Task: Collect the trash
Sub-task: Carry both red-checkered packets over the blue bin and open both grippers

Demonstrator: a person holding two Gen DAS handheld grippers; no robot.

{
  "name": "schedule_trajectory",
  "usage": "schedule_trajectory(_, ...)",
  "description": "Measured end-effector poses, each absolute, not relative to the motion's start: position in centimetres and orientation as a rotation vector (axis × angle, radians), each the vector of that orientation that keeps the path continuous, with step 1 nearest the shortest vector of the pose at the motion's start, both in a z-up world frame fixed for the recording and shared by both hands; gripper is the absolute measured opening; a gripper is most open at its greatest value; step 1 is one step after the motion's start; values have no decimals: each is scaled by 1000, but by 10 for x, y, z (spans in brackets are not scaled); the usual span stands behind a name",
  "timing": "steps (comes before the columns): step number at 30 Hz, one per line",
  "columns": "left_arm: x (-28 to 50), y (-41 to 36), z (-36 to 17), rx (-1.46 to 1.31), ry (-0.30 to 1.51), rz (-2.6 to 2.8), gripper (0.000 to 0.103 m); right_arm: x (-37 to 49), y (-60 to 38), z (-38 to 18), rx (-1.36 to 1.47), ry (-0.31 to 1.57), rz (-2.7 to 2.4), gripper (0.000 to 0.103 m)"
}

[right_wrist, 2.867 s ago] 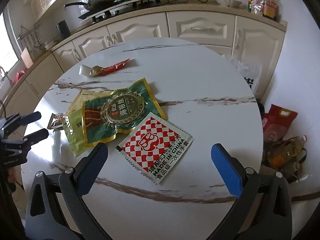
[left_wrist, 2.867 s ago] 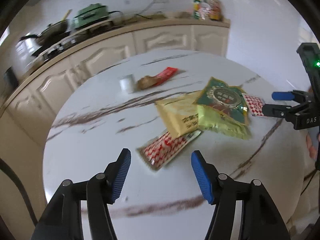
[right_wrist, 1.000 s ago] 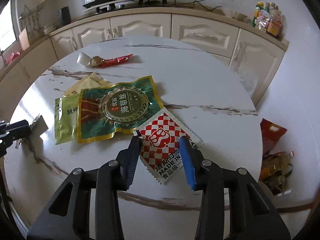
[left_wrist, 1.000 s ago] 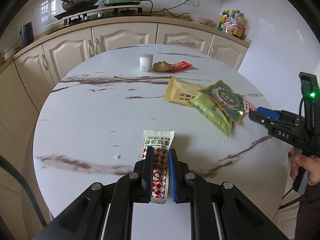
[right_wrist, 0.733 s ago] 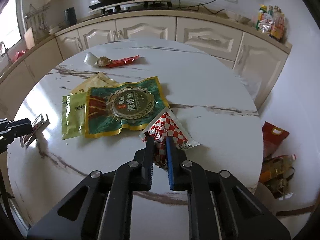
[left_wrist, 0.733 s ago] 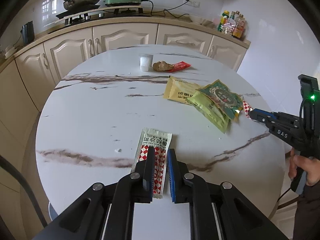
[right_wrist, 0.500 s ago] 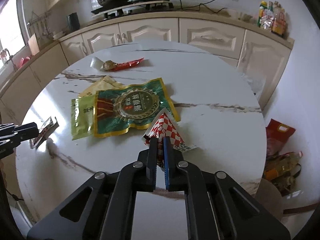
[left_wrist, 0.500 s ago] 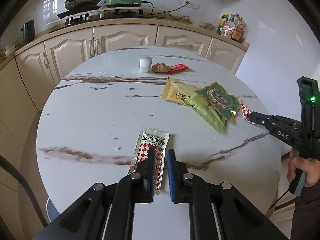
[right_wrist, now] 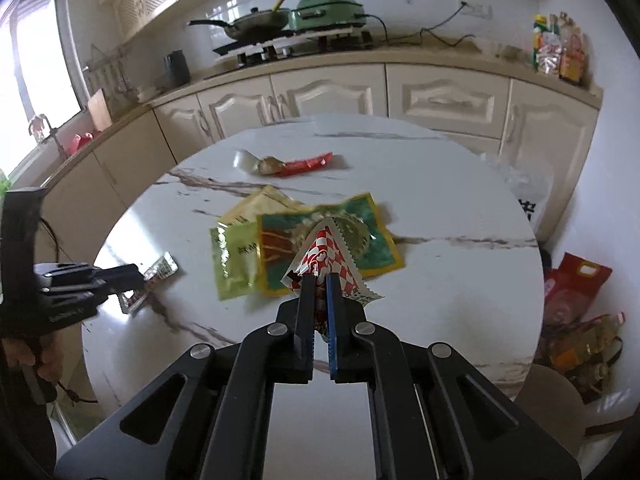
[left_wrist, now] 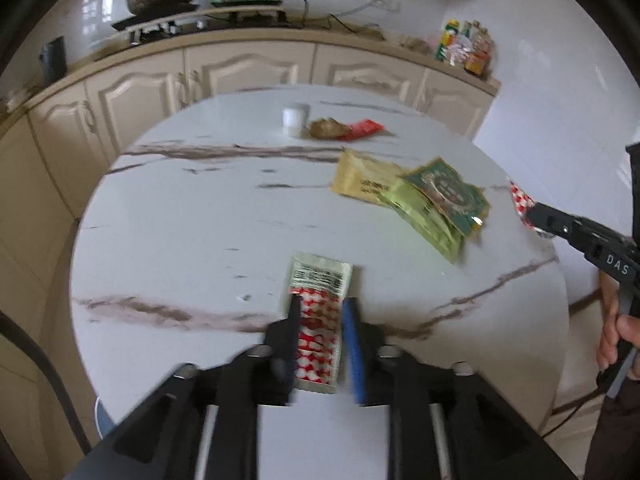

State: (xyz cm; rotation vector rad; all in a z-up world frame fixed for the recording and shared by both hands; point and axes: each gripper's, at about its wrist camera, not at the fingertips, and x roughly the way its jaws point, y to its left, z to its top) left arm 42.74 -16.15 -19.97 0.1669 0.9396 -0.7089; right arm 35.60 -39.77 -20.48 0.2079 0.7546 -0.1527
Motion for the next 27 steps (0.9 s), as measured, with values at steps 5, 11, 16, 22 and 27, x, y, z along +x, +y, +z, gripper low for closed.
schedule_trajectory(5,429,-176,-206,243,926,-668,37,362,-387,-202,213,750,-113,6)
schedule_trajectory(11,430,-180,-209,266,908,-644,11,370,-371,-194,205,734,-62,6)
schedule_trajectory(16,424,-179,-209,274,892,-658,3,380,-356,-192,195,731,-22,6)
schedule_trajectory(22,414,-150,-190,162,846,-650,2,395,-325,-187,187,718,51,6)
schedule_trajectory(27,404,-93,-166,67,786,-568,2,414,-276,-176,148,704,145,6)
